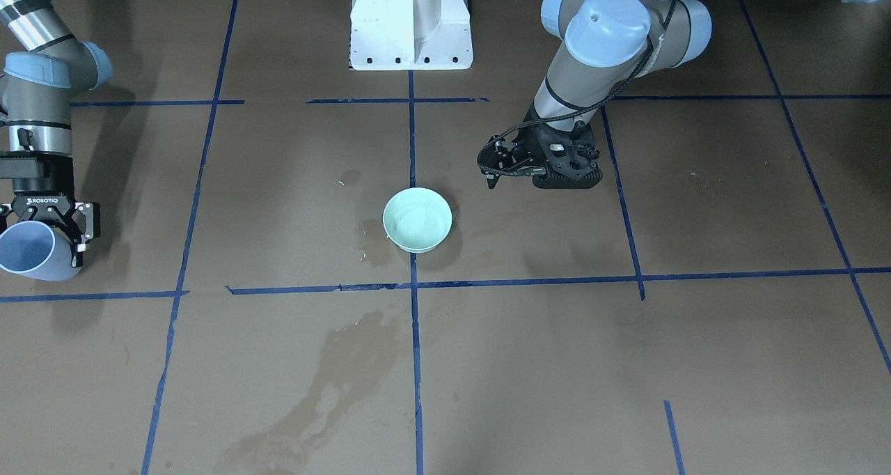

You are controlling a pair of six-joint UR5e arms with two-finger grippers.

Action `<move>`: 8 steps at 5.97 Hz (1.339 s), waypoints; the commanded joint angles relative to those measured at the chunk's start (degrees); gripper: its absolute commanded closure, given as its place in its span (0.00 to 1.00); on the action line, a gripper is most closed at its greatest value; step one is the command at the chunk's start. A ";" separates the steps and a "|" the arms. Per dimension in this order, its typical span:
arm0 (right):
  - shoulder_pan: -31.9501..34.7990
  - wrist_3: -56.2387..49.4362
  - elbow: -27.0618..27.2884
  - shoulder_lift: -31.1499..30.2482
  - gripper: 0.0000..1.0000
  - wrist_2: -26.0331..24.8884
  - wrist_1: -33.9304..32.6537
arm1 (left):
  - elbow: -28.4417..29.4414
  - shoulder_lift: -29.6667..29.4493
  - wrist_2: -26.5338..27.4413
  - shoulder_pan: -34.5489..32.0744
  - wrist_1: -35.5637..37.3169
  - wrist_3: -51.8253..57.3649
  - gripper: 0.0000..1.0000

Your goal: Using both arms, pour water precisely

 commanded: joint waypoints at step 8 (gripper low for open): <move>-0.67 0.21 -0.40 -0.22 0.01 1.64 3.78 | 0.05 0.05 0.00 0.01 -0.02 0.00 0.00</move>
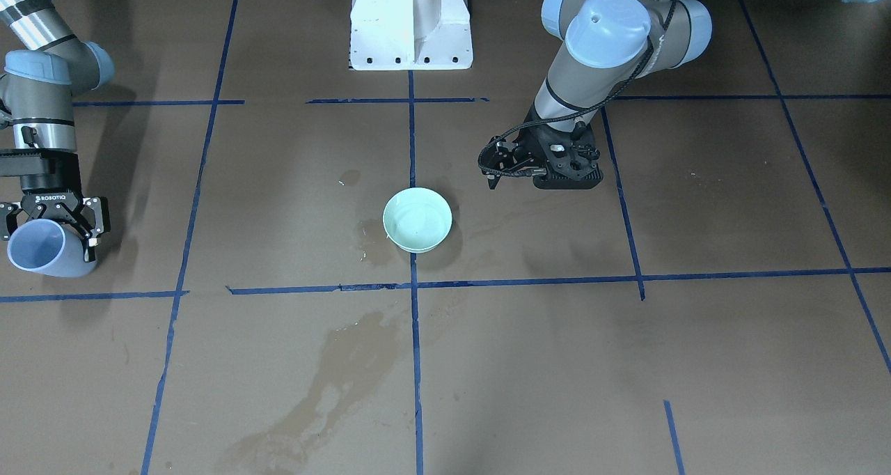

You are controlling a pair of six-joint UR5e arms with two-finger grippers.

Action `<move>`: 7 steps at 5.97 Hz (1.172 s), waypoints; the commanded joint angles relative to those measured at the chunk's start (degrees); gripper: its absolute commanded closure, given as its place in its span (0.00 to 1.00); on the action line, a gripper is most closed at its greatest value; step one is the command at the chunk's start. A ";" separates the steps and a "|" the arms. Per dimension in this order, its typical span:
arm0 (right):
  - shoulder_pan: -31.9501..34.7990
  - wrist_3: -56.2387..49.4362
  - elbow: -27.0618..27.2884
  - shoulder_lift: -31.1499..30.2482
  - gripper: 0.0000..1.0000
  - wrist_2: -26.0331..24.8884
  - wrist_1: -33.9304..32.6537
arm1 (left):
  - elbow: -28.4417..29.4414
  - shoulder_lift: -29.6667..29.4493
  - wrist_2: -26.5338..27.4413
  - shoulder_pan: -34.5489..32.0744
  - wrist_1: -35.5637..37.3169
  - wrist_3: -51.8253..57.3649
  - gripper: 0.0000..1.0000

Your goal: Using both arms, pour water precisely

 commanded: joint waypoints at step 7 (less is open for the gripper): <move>-5.24 1.73 -4.53 -5.53 0.00 2.95 16.91 | -0.17 0.05 0.08 0.00 0.00 0.00 0.00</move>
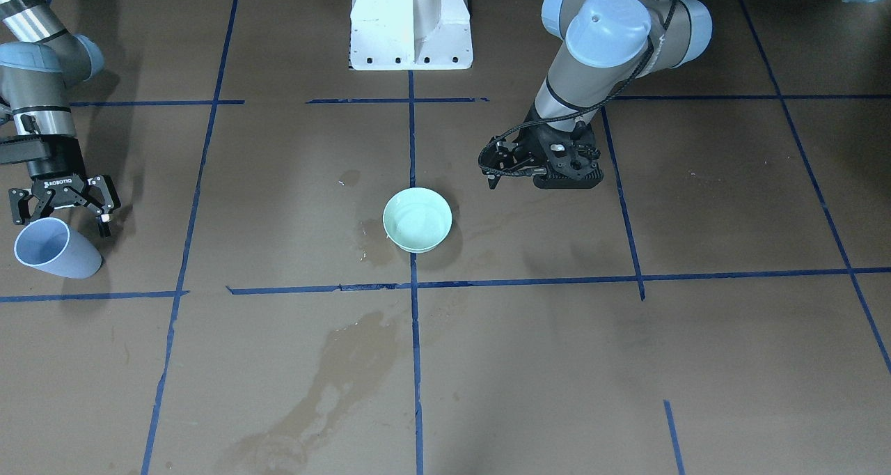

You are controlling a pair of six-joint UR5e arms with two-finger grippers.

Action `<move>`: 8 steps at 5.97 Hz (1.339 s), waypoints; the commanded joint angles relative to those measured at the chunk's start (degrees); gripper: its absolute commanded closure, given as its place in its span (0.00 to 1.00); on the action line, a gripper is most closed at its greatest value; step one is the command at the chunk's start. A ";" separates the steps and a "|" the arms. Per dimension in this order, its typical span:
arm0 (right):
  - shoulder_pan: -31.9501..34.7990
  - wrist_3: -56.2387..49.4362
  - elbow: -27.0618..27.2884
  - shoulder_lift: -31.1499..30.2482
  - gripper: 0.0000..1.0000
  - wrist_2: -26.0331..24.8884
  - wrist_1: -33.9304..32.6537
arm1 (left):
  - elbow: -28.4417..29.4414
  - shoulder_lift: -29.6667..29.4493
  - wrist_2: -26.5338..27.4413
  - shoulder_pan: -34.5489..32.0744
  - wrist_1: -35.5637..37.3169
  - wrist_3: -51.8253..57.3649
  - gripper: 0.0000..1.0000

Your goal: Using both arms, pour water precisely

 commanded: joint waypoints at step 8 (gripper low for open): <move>32.24 -2.28 2.15 -5.37 0.00 46.47 -2.17 | 0.03 -0.52 0.44 0.88 0.09 -3.95 0.00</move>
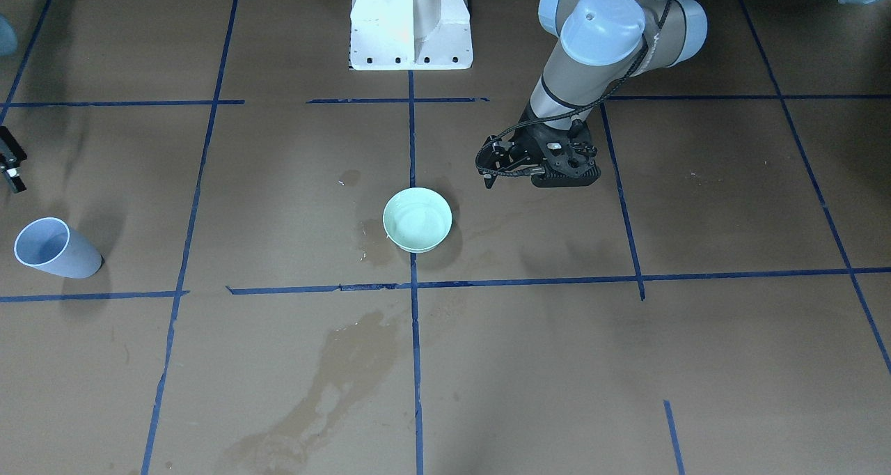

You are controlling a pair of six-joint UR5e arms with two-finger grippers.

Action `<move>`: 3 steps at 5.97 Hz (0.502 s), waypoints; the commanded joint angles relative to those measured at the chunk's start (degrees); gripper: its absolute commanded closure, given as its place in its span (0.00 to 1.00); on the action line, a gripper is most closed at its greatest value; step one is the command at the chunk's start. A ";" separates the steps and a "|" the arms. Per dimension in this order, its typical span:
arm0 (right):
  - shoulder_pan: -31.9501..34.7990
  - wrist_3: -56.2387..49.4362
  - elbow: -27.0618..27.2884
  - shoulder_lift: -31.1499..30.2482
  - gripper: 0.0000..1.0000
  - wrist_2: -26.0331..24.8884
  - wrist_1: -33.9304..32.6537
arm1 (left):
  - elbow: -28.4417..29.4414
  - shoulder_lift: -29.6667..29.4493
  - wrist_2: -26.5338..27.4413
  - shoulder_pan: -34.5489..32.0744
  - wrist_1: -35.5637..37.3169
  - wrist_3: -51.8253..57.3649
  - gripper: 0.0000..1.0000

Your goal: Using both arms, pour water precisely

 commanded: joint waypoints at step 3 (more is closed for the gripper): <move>25.55 -21.73 0.14 10.46 0.00 30.21 -31.47 | 0.61 -1.33 4.18 2.54 0.02 -2.61 0.00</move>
